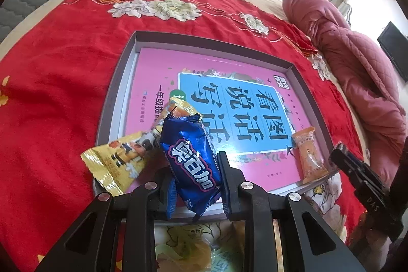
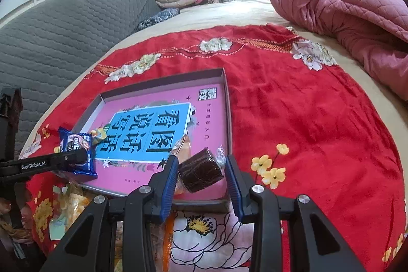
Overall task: Organize snacks
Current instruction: 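Lower the blue packet with the left tool while the right tool lowers the chocolate into the tray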
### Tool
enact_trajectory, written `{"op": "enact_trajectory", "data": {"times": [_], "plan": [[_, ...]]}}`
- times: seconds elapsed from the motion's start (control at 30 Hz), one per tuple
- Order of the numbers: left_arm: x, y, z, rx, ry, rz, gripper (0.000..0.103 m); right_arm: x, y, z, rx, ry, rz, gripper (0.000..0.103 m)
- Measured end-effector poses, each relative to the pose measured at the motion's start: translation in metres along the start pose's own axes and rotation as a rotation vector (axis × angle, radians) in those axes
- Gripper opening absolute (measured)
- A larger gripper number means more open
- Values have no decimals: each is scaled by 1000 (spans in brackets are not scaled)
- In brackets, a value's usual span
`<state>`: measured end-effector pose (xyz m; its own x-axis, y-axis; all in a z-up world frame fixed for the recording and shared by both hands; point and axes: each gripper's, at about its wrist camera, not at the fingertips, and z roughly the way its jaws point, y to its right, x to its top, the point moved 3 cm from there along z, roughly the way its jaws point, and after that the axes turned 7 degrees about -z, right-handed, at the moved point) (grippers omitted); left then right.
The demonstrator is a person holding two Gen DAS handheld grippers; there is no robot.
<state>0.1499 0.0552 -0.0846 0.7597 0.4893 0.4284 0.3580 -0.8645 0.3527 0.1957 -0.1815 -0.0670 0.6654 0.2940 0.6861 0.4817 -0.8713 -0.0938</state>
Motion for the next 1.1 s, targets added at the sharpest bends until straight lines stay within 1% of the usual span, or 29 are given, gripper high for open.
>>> {"op": "enact_trajectory", "data": {"times": [0.13,0.23,0.57,1.1], "plan": [[0,0,1,-5,-2,1,28,-2,-4,8,29,-27,-4,38],[-1,0,1,-7,-5,2,28,-5,-6,12,33,-44,-13,38],[-4,3,0,-15,-11,13,29,-6,-17,22,74,-62,-48,38],[-6,7,2,-40,-31,25,29,-6,-19,24,76,-67,-46,38]]}}
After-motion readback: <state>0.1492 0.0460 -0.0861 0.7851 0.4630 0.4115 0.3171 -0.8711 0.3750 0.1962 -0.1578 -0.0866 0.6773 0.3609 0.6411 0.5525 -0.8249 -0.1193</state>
